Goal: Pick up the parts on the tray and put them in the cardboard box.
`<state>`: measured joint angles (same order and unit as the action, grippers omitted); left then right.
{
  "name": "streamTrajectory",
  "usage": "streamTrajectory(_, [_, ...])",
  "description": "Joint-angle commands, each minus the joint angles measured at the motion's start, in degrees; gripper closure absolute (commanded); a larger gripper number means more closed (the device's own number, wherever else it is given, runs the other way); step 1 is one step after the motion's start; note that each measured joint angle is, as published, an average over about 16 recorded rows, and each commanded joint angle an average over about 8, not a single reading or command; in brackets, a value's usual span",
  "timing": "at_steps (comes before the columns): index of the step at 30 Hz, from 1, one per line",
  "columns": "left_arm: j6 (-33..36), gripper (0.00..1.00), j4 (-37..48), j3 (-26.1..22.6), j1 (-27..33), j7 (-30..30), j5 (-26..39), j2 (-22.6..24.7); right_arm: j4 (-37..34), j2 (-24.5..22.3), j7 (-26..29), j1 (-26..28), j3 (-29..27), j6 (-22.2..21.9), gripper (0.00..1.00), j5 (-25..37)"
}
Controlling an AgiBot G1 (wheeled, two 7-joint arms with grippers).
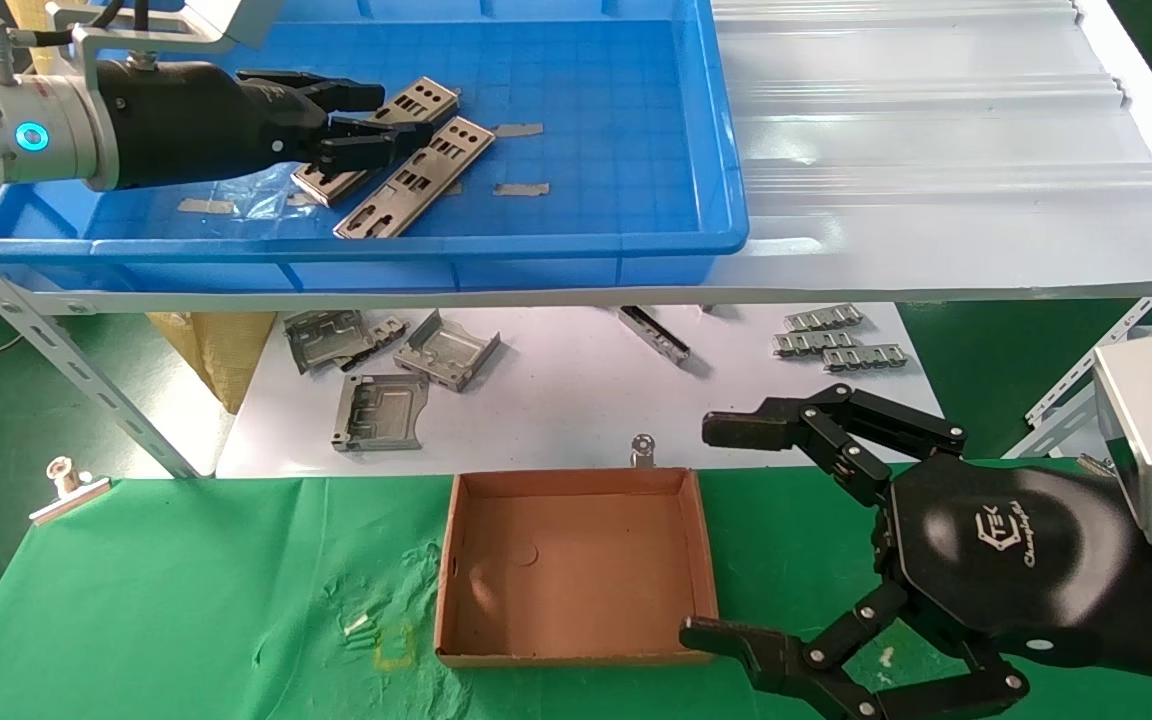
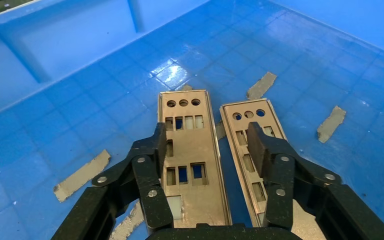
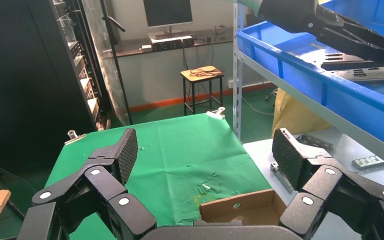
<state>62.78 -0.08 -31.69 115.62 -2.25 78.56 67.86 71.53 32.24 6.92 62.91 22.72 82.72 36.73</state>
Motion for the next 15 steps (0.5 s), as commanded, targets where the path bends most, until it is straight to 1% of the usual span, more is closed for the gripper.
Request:
streamTrajectory(1, [0.2,1.00,0.0,0.0,0.0,-0.1,0.0,0.0,0.0,0.0,0.0,0.0,0.0,0.0,0.00,0.0])
streamTrajectory(15, [-0.8,1.00,0.1,-0.3,0.0,-0.1,0.4,0.2,0.0,0.0,0.0,0.0,0.0,0.0,0.00,0.0])
